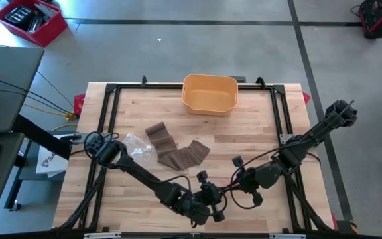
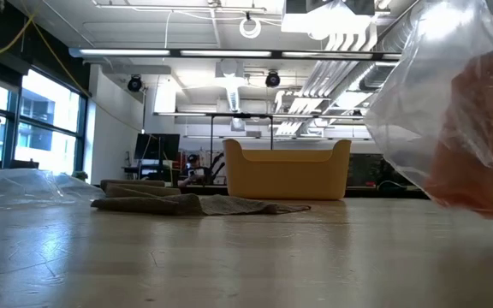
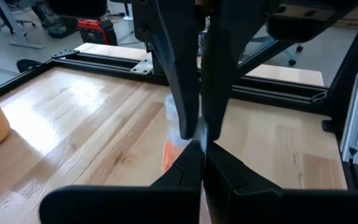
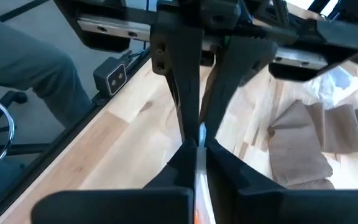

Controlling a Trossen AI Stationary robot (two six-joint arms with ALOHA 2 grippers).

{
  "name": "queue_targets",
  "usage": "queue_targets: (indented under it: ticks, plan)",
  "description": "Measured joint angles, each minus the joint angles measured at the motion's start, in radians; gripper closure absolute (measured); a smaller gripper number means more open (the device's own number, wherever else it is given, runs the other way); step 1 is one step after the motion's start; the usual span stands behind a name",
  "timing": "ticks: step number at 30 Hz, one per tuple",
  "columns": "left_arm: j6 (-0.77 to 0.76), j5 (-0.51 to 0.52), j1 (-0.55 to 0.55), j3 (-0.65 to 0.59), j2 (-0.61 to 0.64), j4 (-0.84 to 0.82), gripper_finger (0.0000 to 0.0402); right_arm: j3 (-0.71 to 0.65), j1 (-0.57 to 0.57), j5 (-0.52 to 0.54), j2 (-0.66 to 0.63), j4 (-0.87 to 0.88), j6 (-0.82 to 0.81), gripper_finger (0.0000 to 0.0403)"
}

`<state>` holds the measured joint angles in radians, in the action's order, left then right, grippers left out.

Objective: Roll bandage
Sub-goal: Close the bottom transparent zip bag

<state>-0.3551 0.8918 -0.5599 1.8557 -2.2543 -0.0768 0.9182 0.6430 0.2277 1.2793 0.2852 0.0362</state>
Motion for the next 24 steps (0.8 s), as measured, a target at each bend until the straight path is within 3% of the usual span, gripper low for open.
queue_targets:
  ticks: [17, 24]
  plan:
    - [0.025, 0.047, -0.031, 0.0, 0.0, 0.0, 0.0401, 0.0, 0.0, -0.032, 0.001, 0.207, -0.064, 0.0403]
    - [0.026, 0.048, -0.031, 0.0, 0.0, -0.002, 0.0401, -0.001, 0.0, -0.036, 0.001, 0.402, -0.165, 0.0403]
